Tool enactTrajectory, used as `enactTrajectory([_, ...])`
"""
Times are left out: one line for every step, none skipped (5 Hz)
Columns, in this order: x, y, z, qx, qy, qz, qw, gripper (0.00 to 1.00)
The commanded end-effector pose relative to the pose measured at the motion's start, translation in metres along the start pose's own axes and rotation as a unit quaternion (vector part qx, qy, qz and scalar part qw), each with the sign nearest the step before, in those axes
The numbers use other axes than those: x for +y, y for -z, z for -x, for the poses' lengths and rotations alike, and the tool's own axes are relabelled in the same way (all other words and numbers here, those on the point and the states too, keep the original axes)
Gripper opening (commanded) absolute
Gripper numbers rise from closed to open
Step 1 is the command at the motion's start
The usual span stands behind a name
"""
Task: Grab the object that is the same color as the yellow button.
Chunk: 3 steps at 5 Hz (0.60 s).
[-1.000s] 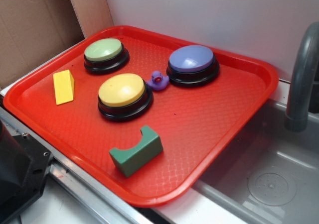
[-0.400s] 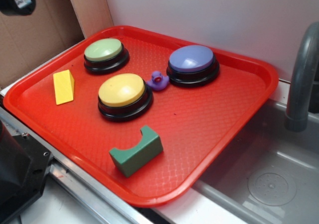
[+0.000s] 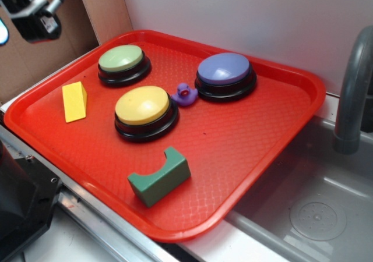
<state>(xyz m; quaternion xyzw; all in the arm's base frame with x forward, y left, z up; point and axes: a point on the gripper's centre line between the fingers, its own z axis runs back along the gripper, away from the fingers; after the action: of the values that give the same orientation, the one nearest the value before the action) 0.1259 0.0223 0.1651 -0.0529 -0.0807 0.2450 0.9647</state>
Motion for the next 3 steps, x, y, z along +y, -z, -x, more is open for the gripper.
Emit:
enactTrajectory([0.028, 0.045, -0.024, -0.061, -0.137, -0.033, 0.988, 1.0])
enactTrajectory([0.038, 0.063, -0.038, -0.088, -0.179, -0.048, 0.979, 1.0])
enactTrajectory([0.047, 0.081, -0.053, -0.097, -0.2, -0.073, 0.972, 1.0])
